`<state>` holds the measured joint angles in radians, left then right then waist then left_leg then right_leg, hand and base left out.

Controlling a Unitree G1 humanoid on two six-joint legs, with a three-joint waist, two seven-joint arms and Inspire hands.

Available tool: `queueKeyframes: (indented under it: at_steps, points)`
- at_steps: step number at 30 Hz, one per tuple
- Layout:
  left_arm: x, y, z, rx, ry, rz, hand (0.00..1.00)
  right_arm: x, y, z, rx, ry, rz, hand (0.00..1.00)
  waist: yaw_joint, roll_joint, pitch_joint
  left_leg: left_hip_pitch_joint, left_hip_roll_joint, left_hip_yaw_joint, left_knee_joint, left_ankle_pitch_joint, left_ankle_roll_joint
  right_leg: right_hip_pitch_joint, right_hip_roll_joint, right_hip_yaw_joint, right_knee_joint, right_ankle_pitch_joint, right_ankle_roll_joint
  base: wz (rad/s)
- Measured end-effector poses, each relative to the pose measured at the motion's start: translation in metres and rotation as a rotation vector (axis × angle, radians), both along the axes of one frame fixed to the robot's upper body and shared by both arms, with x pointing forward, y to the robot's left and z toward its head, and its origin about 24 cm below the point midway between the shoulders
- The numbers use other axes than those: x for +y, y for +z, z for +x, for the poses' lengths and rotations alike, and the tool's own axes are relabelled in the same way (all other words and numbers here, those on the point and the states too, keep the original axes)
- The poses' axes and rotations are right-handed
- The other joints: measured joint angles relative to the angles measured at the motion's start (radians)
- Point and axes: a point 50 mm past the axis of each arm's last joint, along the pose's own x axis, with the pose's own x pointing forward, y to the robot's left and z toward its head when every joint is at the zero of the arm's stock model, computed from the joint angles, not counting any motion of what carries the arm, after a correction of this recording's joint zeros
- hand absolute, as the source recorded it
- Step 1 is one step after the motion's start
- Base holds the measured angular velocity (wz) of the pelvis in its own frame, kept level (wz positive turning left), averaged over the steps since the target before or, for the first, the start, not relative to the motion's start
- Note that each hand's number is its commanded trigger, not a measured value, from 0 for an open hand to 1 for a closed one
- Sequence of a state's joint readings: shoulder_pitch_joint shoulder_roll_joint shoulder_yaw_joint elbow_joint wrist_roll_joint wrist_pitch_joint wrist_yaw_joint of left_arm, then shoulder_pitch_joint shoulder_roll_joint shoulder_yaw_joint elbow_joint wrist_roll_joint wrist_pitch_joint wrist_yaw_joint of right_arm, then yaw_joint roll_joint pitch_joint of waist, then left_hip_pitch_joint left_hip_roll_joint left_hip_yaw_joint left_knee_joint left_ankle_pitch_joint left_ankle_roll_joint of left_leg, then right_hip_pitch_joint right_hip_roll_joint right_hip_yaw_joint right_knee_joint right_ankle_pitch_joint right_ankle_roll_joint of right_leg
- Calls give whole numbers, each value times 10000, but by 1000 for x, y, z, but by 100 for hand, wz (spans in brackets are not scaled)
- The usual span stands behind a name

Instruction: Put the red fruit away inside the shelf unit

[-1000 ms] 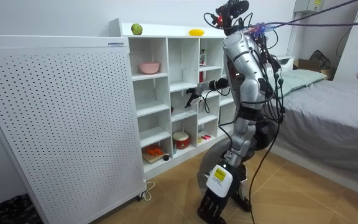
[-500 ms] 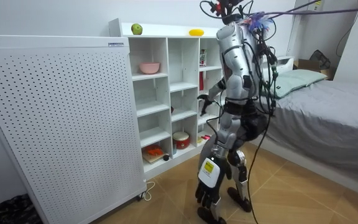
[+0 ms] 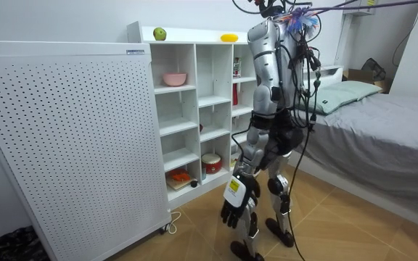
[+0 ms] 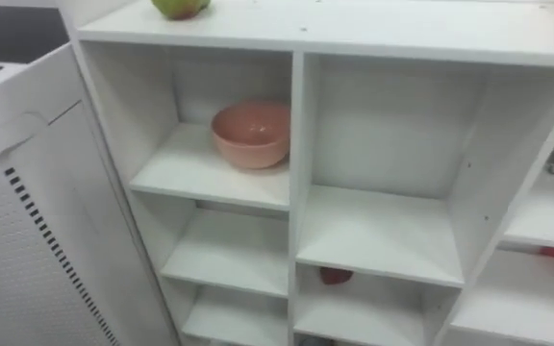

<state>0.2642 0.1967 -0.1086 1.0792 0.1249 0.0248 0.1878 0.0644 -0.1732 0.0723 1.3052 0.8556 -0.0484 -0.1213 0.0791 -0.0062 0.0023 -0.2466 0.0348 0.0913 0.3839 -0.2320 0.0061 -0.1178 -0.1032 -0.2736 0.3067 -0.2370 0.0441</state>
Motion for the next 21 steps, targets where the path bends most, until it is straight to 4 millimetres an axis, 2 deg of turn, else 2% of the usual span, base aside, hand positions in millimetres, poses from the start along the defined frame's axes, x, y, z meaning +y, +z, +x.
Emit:
queueKeyframes:
  at_steps: [2,3,5,8,13,21]
  points:
    - [1,0,0,61,83,45,0,-1,0,-1,889,2978,-504,0,-86,-95,4,459,-11,172,-364,41,-58,260,8,180,-130,7,-4,-22]
    - [1,0,-2,148,107,51,0,-1,0,-1,1019,3465,-597,0,-144,-105,3,636,-22,172,-460,52,-70,440,19,185,-233,25,1,-8]
    - [1,-1,-6,375,156,40,0,1,0,-4,1349,4397,-683,0,-230,-203,68,1159,-51,214,-716,55,-81,887,32,189,-533,32,13,-2]
    - [-4,-3,-9,781,-11,-99,0,2,-1,-4,1482,5266,-728,0,-282,-217,-3,1798,-91,280,-1043,52,-98,1548,70,234,-968,71,76,-4]
    - [-3,-3,-13,1316,33,-71,0,8,-3,-13,1818,5555,-289,0,-469,-347,-24,2272,-137,246,-1193,45,-121,2058,74,214,-1223,112,106,1]
    - [-3,-4,-11,1773,-601,-20,0,11,-5,-21,1965,5359,184,0,-546,-366,9,2826,-130,286,-1486,27,-143,2483,93,302,-1209,123,96,-5]
